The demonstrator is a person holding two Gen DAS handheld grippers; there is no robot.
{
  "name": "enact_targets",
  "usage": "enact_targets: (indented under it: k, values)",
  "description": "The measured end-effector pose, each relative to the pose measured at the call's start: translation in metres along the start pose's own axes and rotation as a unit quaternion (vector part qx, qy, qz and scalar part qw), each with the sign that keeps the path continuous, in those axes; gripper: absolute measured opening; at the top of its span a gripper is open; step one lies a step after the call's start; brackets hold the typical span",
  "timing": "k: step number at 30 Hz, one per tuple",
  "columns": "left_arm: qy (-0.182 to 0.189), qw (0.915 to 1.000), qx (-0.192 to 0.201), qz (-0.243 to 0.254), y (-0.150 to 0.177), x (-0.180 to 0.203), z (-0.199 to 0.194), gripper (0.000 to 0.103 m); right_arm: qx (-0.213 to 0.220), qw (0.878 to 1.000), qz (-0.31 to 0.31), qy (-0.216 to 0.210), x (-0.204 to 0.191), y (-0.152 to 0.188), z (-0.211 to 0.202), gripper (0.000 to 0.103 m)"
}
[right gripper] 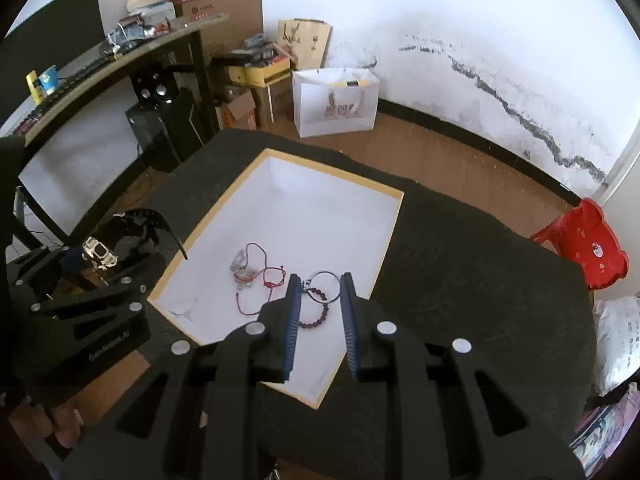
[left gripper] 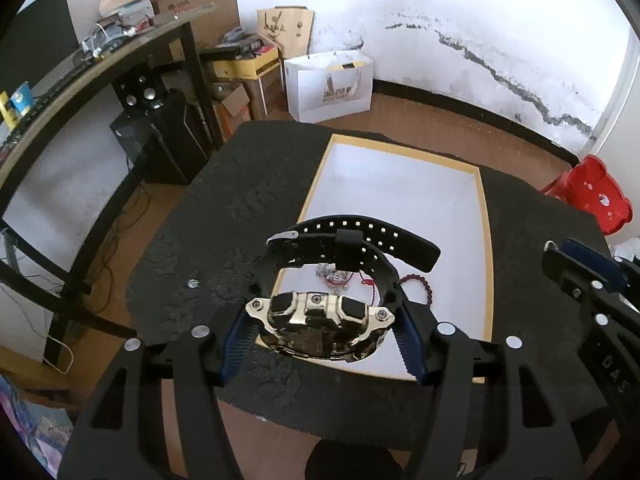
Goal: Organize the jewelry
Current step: 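Carry the watch and ring over the white box with both tools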
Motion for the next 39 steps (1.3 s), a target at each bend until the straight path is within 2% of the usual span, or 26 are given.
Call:
enact_targets:
  k: [8, 20, 39]
  values:
    - [0.009, 0.9994, -0.033, 0.008, -0.005, 0.008, 0.054, 0.061, -0.037, 0.999, 0.007, -0.002, 0.002, -0.002, 0.062, 0.020]
    - [-0.001, 0.9970, -0.075, 0.018, -0.010, 0.015, 0.128, 0.061, -0.069, 0.997, 0.012, -0.008, 0.006, -0.006, 0.131, 0.020]
    - [-0.021, 0.9929, -0.110, 0.041, -0.025, 0.031, 0.194, 0.061, -0.119, 0.993, 0.021, -0.001, 0.020, -0.018, 0.212, 0.020]
Point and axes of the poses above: each gripper's, at about its wrist camera, not at the fingertips, and z roughly the way its jaws point, x to its right, y to its underside, the point moved 6 cm from there along z, roughly the way its jaws point, and after that the axes turned 4 degrees about -z, right-handed, at the moved point
